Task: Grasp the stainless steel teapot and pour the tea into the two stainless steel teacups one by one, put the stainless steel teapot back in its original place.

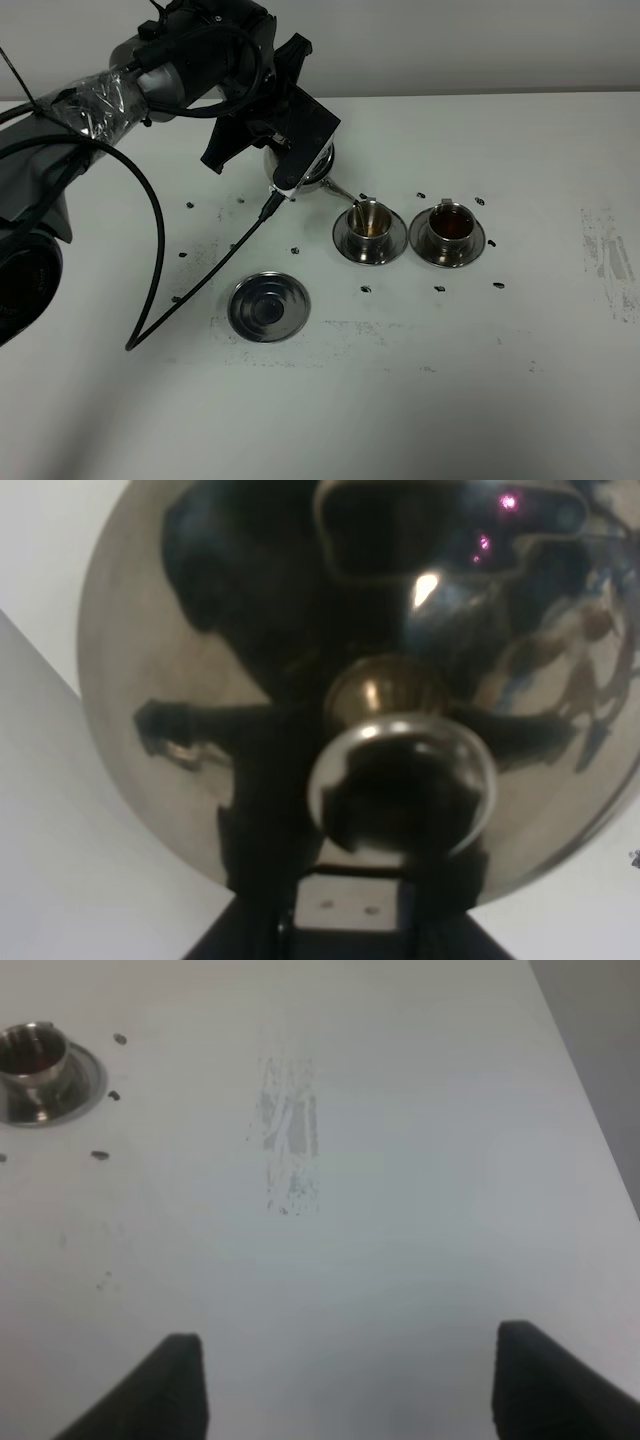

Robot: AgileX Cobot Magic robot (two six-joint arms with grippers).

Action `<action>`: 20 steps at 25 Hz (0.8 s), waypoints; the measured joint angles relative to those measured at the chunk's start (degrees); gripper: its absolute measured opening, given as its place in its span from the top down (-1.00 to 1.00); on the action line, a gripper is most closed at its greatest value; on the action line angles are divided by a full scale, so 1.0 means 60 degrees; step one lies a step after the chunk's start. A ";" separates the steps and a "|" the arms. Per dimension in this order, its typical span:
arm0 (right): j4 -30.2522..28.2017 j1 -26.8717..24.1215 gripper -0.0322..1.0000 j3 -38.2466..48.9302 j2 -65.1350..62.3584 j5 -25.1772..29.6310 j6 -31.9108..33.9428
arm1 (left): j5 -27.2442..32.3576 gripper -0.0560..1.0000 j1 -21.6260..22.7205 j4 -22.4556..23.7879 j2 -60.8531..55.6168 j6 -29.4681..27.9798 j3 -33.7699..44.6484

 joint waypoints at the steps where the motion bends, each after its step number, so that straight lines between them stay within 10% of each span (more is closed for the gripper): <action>1: 0.0000 0.0000 -0.19 0.0000 0.0000 0.0000 0.0000 | 0.0000 0.54 0.0000 0.0034 0.0000 0.0000 0.0000; 20: 0.0000 0.0000 -0.19 0.0000 0.0000 0.0000 0.0000 | -0.0212 0.55 -0.0097 0.0430 0.0009 0.0021 0.0000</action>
